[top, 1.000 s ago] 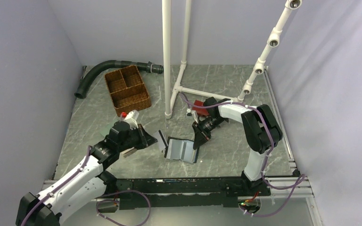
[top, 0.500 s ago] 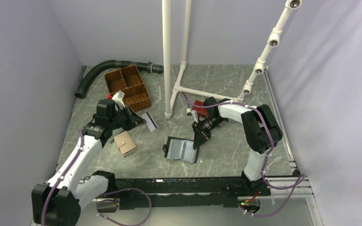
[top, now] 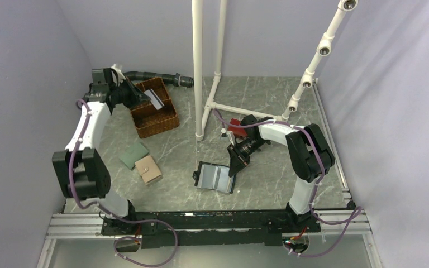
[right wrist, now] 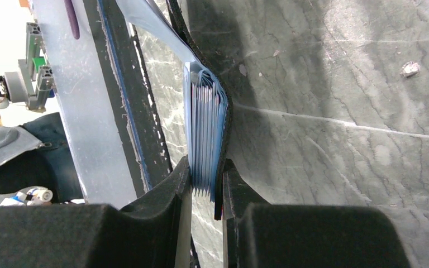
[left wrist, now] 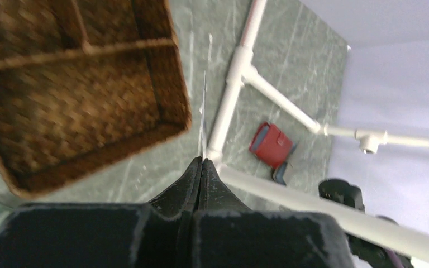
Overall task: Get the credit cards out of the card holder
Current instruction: Place the credit card in the storage box.
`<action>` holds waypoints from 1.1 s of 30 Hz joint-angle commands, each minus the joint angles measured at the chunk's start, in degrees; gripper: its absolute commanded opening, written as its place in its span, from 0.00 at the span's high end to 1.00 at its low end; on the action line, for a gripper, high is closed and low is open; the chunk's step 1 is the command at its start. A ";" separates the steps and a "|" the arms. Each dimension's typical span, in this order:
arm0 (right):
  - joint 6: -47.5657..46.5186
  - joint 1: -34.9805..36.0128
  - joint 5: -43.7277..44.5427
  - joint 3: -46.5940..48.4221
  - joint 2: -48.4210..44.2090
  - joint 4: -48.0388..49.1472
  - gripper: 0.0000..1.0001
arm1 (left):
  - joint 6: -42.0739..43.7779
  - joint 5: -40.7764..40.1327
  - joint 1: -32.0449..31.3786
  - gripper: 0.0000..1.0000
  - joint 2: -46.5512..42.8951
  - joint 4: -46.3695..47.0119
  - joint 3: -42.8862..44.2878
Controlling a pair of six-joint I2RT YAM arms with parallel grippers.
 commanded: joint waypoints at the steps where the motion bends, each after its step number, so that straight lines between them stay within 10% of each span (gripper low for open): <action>1: -3.16 -0.54 7.71 1.01 -1.18 4.06 0.95 | 4.04 -0.31 3.93 1.00 7.87 -3.21 8.70; 12: -7.21 -0.60 9.31 -1.61 -3.32 3.71 0.96 | 11.20 5.76 6.06 1.00 29.76 -7.89 29.11; 23: -7.99 -0.63 8.42 -4.23 -6.08 4.47 0.96 | 18.57 14.55 5.60 1.00 19.29 -5.36 14.48; 33: -8.26 -0.56 6.04 -1.54 -2.63 3.15 0.96 | 7.60 12.12 5.34 1.00 10.32 4.82 1.37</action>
